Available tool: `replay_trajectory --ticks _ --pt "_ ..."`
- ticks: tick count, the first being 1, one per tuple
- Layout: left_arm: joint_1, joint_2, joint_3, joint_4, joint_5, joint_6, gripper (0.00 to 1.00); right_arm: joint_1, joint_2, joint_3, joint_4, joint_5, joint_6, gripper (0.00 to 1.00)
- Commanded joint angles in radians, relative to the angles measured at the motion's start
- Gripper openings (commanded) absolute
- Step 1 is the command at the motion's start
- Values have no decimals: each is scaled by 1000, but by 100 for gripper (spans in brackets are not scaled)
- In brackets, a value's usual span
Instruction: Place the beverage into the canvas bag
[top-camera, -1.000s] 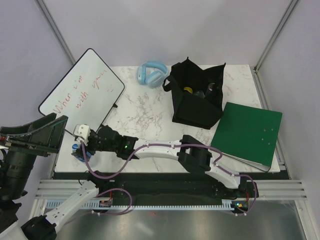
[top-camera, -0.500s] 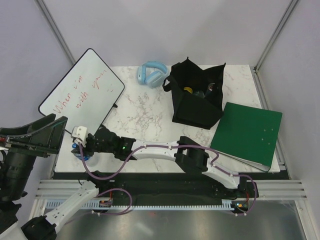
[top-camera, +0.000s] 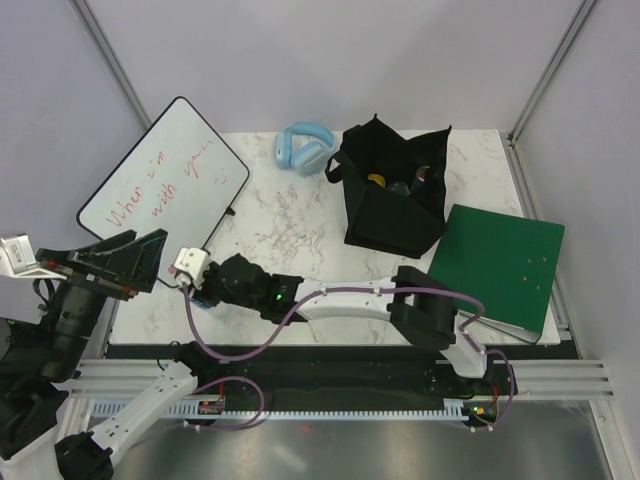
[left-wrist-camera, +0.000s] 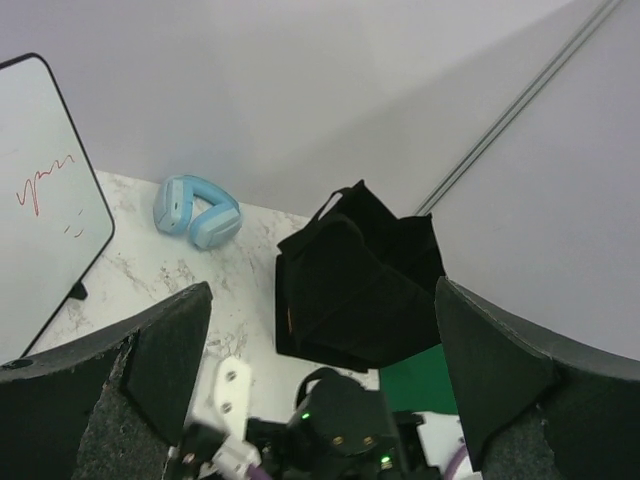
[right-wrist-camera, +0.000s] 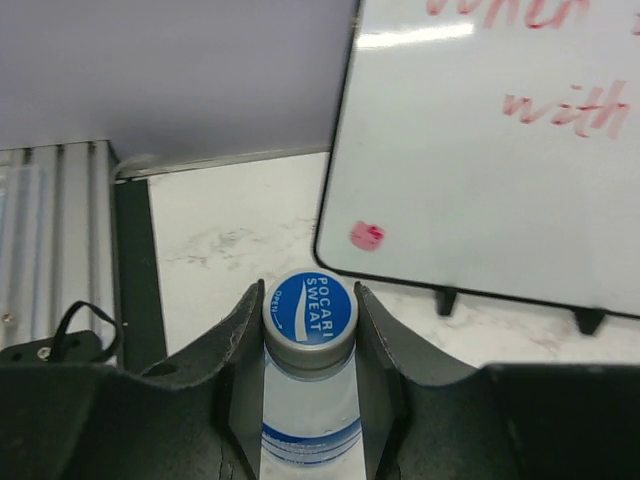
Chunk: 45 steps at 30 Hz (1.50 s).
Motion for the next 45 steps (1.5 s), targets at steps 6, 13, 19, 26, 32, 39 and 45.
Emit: replay_trajectory --ticks 6,13,19,26,32,39,45 --pt "-2 107 14 -31 9 16 100 -102 -450 -136 -34 265 -41 0" --pt "-2 152 -24 -6 58 -15 100 -232 -568 68 -355 391 -34 0" --pt "-2 210 -73 15 191 -47 100 -315 -621 218 -533 487 -90 0" --pt "0 331 -161 157 305 -41 99 -467 -636 340 -655 576 -129 0" --pt "0 541 -167 320 357 -45 98 -628 -618 363 -735 537 -83 0" --pt "-2 799 -145 500 360 -61 97 -787 -639 234 -734 422 -35 0" --pt "-6 998 -69 624 441 -65 98 -824 -726 -12 -631 391 5 0"
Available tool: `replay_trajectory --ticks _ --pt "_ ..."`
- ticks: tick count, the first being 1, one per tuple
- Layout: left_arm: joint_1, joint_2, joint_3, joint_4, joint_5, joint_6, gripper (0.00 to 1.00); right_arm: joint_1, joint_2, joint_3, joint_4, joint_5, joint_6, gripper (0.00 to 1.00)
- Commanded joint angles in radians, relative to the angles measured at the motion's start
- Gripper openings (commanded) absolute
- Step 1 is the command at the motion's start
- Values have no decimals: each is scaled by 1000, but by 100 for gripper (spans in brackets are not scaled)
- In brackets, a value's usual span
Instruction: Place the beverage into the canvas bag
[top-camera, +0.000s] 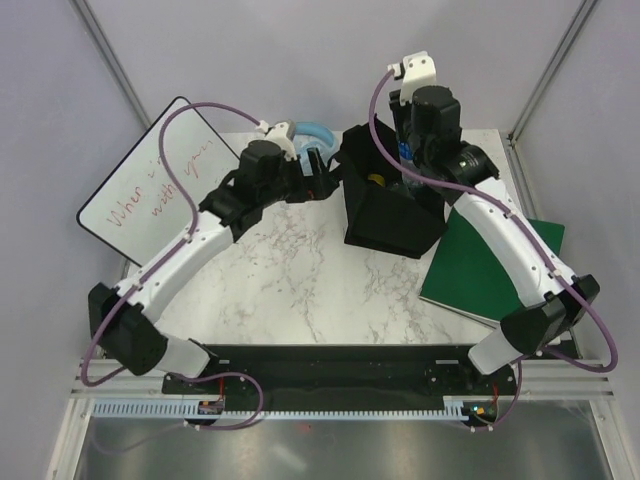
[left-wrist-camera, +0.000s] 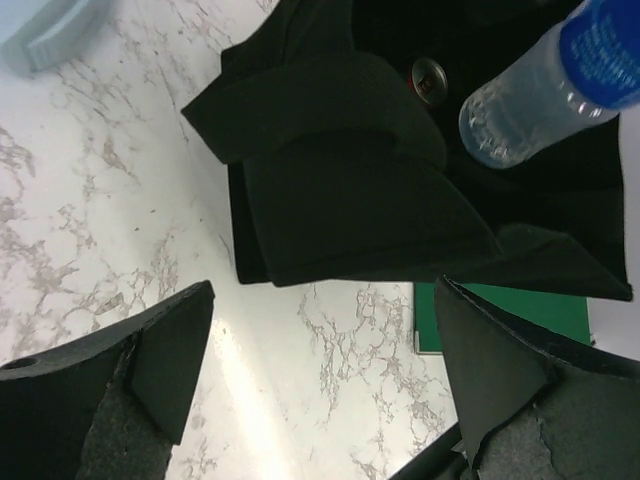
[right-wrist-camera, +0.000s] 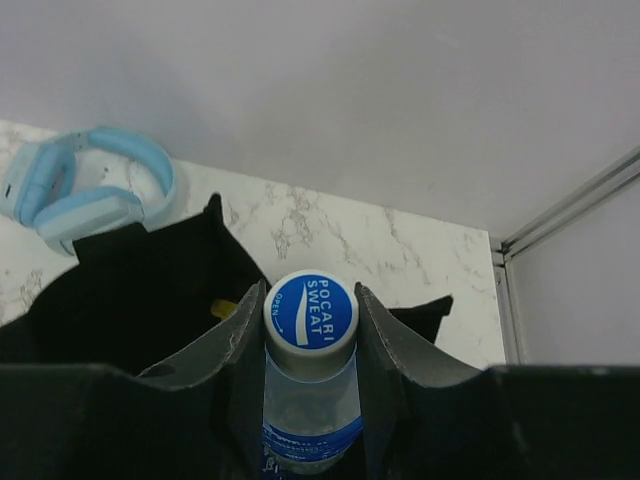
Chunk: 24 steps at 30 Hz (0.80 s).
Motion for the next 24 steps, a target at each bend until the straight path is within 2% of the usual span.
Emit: replay_trajectory --ticks 1,9,18,21,24 --pt "-10 95 101 153 89 -28 98 -12 -131 -151 192 -54 33 0" --pt "-36 217 198 163 112 -92 100 -81 -169 -381 271 -112 126 0" --pt "-54 282 207 152 114 -149 99 -81 -192 -442 296 -144 160 0" --pt "-65 315 207 152 117 -153 93 -81 -198 -478 343 -152 160 0" --pt "-68 344 224 153 167 -140 79 -81 -209 -523 391 -146 160 0"
